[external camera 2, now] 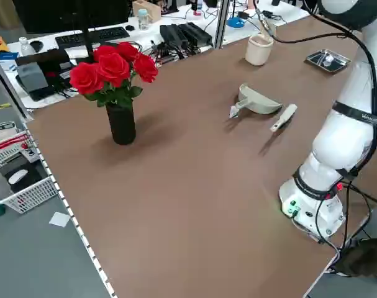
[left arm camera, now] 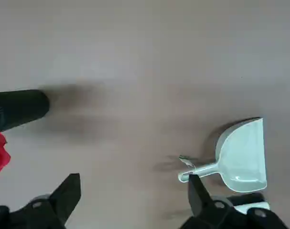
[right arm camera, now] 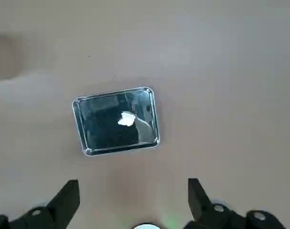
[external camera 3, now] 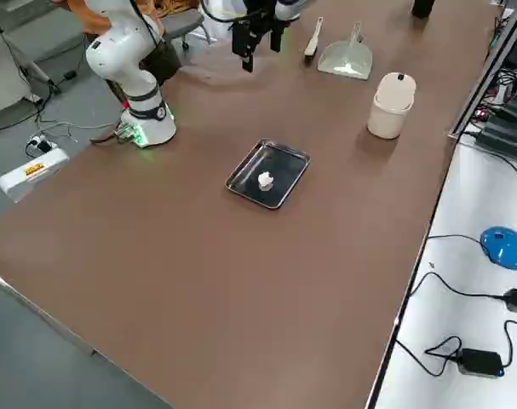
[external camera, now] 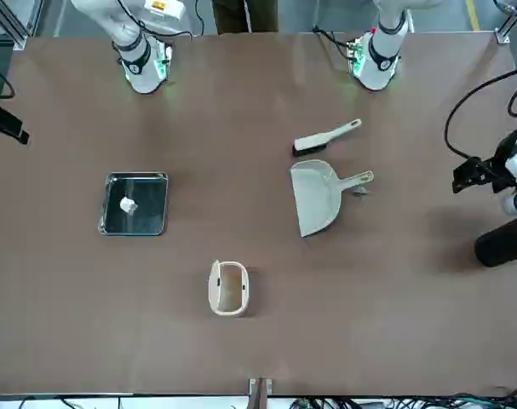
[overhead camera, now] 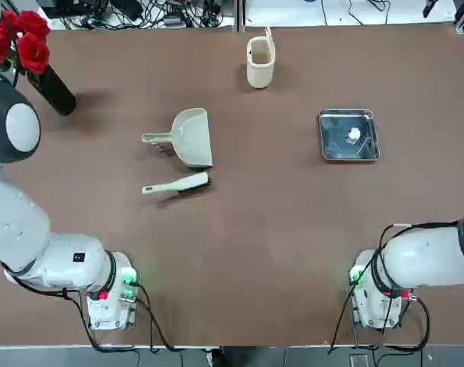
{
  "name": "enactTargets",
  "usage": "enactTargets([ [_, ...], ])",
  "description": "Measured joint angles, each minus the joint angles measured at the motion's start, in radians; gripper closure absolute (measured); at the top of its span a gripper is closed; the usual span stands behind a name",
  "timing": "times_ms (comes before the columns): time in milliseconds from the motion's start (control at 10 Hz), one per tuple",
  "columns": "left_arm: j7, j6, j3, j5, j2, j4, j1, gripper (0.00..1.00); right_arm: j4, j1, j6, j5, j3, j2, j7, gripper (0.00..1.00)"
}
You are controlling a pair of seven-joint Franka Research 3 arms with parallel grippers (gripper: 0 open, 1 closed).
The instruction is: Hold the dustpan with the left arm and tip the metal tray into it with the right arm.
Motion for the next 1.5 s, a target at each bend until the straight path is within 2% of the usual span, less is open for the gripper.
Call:
enactTargets([
  [400, -0.011, 0.000, 0.000, 0.000, 0.000, 0.000, -0.004, 0.01, -0.001, -0.025, 0.020, 0.000, 0.002, 0.001, -0.002, 0.00],
  [900, -0.298, 0.000, -0.002, 0.000, 0.011, -0.016, -0.017, 0.01, -0.086, -0.060, 0.080, 0.000, -0.007, 0.006, -0.080, 0.00],
  [1200, -0.555, -0.004, -0.008, -0.010, 0.011, -0.074, -0.056, 0.01, -0.211, -0.066, 0.174, 0.021, -0.066, 0.006, -0.114, 0.00],
  [1500, -0.821, 0.044, -0.042, -0.020, -0.020, -0.219, -0.066, 0.01, -0.388, -0.067, 0.366, 0.047, -0.109, 0.003, -0.204, 0.00],
])
